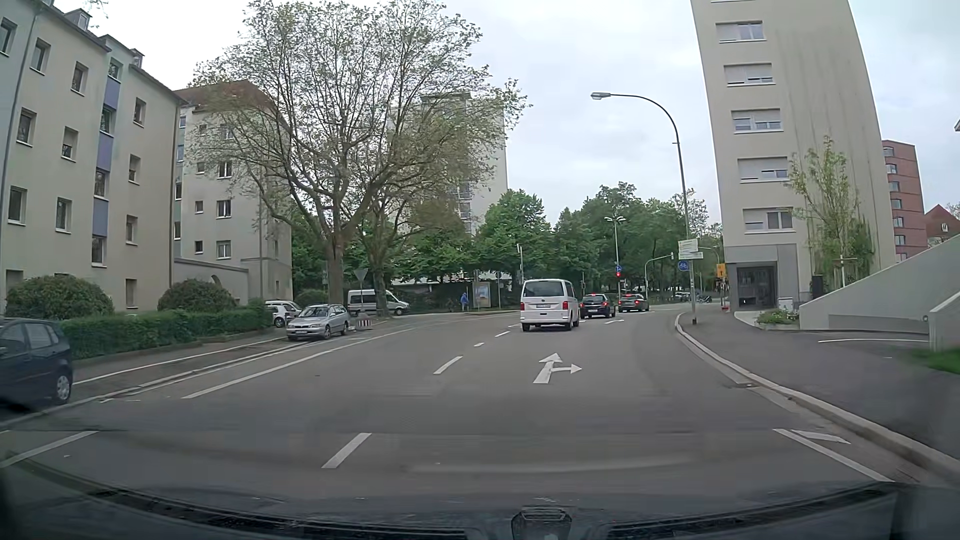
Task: Follow the waypoints while adhering to traffic rules and regulations
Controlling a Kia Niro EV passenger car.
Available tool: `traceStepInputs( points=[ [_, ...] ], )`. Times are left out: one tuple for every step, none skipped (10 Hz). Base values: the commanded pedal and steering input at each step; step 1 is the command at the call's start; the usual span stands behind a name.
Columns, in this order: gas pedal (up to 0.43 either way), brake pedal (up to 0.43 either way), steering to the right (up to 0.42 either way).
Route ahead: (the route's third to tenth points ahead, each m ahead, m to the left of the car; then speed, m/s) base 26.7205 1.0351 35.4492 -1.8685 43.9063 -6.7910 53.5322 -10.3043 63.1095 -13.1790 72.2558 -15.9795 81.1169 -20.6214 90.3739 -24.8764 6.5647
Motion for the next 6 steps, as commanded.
traceStepInputs(
  points=[
    [0.000, 0.000, 0.004],
    [0.000, 0.000, 0.004],
    [0.000, 0.000, 0.004],
    [0.000, 0.000, 0.004],
    [0.000, 0.000, 0.004],
    [0.000, 0.000, 0.005]
  ],
)
